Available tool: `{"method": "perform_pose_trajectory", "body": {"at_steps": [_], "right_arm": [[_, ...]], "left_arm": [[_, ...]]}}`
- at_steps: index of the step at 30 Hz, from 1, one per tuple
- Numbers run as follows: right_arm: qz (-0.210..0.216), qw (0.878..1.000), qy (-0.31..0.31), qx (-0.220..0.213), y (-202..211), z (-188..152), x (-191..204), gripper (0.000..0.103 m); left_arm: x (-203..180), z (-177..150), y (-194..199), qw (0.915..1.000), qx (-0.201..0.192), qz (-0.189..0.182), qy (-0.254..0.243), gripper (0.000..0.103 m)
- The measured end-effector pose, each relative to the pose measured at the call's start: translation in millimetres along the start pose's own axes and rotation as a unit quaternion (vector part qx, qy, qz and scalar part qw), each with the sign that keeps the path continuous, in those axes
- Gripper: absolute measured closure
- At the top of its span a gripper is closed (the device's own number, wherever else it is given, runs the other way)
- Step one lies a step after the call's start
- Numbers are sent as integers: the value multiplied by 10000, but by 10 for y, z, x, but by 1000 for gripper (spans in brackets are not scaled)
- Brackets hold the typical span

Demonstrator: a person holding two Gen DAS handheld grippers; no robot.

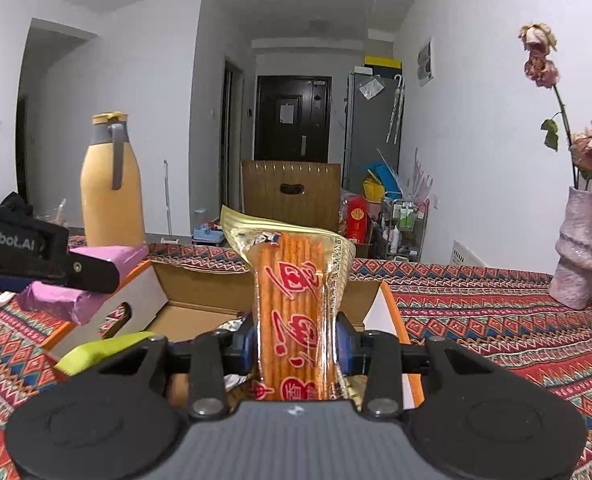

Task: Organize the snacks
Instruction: 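Carry the orange stick snack and pink packet over the box with both grippers, then open both grippers to drop the snacks into the box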

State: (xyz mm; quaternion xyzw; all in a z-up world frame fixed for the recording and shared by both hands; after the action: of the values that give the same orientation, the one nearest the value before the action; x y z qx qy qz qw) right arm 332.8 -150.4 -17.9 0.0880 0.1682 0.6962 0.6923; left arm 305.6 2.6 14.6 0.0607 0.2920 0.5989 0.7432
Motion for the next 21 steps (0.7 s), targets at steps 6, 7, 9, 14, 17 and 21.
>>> {"method": "perform_pose_trajectory", "body": {"at_steps": [6, 7, 9, 14, 17, 21], "right_arm": [[-67, 9999, -88, -13, -285, -112, -39, 66], [-64, 9999, -113, 16, -326, -144, -48, 66], [-60, 9998, -116, 117, -409, -188, -46, 66], [-43, 9994, -114, 317, -514, -294, -29, 64], [-45, 9992, -126, 374, -533, -318, -20, 57], [-46, 9990, -223, 396, -510, -309, -66, 34]], "left_arm": [[137, -55, -243, 9999, -38, 85, 57, 31], [170, -77, -277, 9999, -45, 103, 80, 31], [234, -121, -356, 9999, 8, 128, 104, 31], [350, -220, -480, 9994, 136, 244, 209, 31], [364, -262, -498, 9993, 164, 259, 220, 25], [361, -221, -413, 9995, -4, 197, 248, 3]]}}
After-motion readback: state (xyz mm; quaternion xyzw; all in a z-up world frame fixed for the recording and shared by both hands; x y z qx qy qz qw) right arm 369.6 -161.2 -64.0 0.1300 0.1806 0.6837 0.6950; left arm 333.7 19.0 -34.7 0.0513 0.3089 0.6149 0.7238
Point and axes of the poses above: each gripper's, at about its wrist camera, not at the fingertips, and y roughly against the way its jaws point, x to its left, z to its top, the point moved 10 cm from there along -y, roughly the way its jaws point, and after that the axes turned 15 degrees about -z, right-handed, at the moved point
